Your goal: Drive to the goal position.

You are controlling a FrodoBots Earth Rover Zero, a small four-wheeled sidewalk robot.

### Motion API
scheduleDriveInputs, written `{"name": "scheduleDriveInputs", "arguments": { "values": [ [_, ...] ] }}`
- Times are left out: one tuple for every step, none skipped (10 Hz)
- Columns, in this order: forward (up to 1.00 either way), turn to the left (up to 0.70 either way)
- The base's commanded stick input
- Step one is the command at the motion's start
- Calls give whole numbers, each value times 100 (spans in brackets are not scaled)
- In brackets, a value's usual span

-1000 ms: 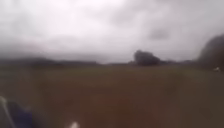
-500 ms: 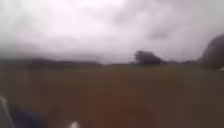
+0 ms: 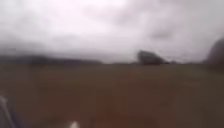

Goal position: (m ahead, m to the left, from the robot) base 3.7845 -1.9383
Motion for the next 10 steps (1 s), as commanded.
{"name": "scheduleDriveInputs", "arguments": {
  "values": [
    [70, 0],
    [70, 0],
    [70, 0],
    [70, 0],
    [70, 0],
    [70, 0],
    [70, 0],
    [70, 0],
    [70, 0],
    [70, 0]
  ]
}}
